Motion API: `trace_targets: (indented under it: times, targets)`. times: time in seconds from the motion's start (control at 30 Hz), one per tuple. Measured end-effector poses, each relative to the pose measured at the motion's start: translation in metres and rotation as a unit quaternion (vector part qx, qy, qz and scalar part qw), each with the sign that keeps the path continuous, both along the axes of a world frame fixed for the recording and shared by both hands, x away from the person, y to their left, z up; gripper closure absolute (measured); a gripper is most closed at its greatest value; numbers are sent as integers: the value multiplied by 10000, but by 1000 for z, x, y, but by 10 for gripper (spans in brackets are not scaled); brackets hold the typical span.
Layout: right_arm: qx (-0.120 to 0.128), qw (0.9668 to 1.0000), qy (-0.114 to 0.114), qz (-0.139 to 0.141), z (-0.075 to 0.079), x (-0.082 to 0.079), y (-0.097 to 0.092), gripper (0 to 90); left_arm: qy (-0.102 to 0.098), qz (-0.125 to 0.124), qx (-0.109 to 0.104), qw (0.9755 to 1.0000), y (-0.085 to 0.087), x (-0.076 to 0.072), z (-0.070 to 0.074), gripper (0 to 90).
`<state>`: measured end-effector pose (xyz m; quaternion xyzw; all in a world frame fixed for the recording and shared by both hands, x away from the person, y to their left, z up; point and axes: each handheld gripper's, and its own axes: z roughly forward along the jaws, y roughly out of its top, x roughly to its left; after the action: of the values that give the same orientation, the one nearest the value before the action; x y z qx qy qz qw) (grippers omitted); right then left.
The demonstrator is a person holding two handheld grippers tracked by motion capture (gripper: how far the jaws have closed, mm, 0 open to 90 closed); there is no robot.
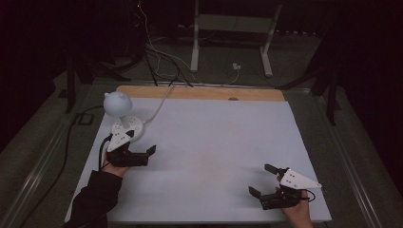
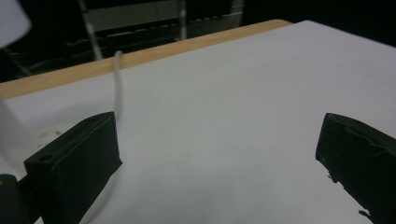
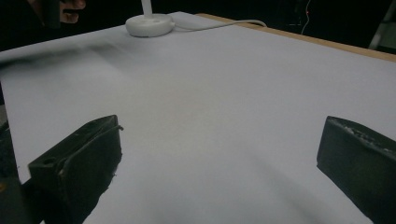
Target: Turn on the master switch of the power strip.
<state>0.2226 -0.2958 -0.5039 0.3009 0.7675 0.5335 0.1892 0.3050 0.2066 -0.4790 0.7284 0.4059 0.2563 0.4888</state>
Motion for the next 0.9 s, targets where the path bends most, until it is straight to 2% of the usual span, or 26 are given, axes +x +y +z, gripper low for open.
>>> trace_targets:
  times: [0.17, 0.23, 0.33, 0.43, 0.53, 0.6, 0.67, 0.8, 0.9]
  targets:
    - [-11, 10000, -8, 3, 0, 0, 0, 0, 61, 115, -114, 9998, 3, 7, 0, 2]
    - [-13, 10000, -9, 5, 0, 0, 0, 0, 9, 221, -106, 9997, 4, 9, -1, 2]
    - [-4, 10000, -2, 2, 0, 0, 0, 0, 53, 283, -107, 9995, 5, 13, -1, 3]
    - [-8, 10000, -1, 8, 0, 0, 0, 0, 227, 340, -168, 9990, 6, 18, -2, 2]
    - [-20, 10000, 7, 10, 0, 0, 0, 0, 214, 543, -203, 9981, 5, 21, -4, 2]
    - [-6, 10000, 10, 3, -1, 0, 0, 0, 234, 617, -171, 9977, 6, 24, -4, 2]
    - [2, 10000, 4, 7, 0, 0, -1, 0, 217, 685, -19, 9974, 5, 27, -6, 2]
    - [1, 10000, 6, 6, 0, 0, 0, 0, 216, 684, 61, 9974, 5, 31, -9, 2]
    - [9, 10000, 6, -2, 0, 0, 0, 0, 257, 773, 145, 9966, 5, 35, -11, 3]
